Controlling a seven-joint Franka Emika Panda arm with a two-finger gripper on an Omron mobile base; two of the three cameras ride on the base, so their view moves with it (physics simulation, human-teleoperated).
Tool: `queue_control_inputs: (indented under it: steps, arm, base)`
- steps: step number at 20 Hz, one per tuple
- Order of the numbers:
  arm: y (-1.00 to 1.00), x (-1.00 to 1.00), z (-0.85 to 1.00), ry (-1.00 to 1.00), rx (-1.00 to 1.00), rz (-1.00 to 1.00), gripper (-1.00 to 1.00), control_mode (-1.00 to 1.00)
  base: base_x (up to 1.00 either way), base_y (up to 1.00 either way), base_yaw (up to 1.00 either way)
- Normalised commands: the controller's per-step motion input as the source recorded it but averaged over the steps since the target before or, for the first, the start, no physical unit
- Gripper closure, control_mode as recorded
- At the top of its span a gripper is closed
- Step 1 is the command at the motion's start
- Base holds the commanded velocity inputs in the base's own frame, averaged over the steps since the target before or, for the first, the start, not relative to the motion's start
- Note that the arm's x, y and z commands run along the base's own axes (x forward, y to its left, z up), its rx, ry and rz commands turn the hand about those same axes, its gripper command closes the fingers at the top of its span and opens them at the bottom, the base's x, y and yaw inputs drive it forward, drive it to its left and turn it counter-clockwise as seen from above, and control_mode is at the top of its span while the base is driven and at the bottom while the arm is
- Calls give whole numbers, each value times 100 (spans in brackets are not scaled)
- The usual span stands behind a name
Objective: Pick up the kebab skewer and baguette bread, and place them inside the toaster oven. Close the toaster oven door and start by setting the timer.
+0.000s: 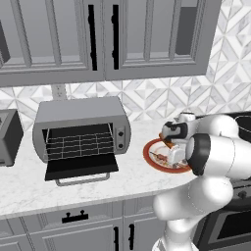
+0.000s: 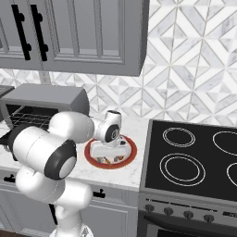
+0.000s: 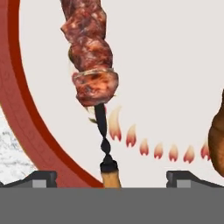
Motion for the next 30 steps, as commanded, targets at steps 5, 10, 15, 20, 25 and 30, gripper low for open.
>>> queue_control_inputs:
  steps: [5,10,15,20,25,30]
  arm:
    - [6,5,-17,0,0,0,-100,-100]
    - [0,4,-17,0,0,0,-100,-100]
    - [0,0,-14,0,0,0,100,-100]
    - [0,-2,-22,0,0,0,100,-100]
    - [12,-12,-4,-2,1,0,100,-100]
    - [56,-27,90,-10,3,0,100,-100]
  base:
    - [0,0,0]
    - [0,0,0]
    - [0,0,0]
    - [0,0,0]
    - [0,0,0]
    - [0,0,0]
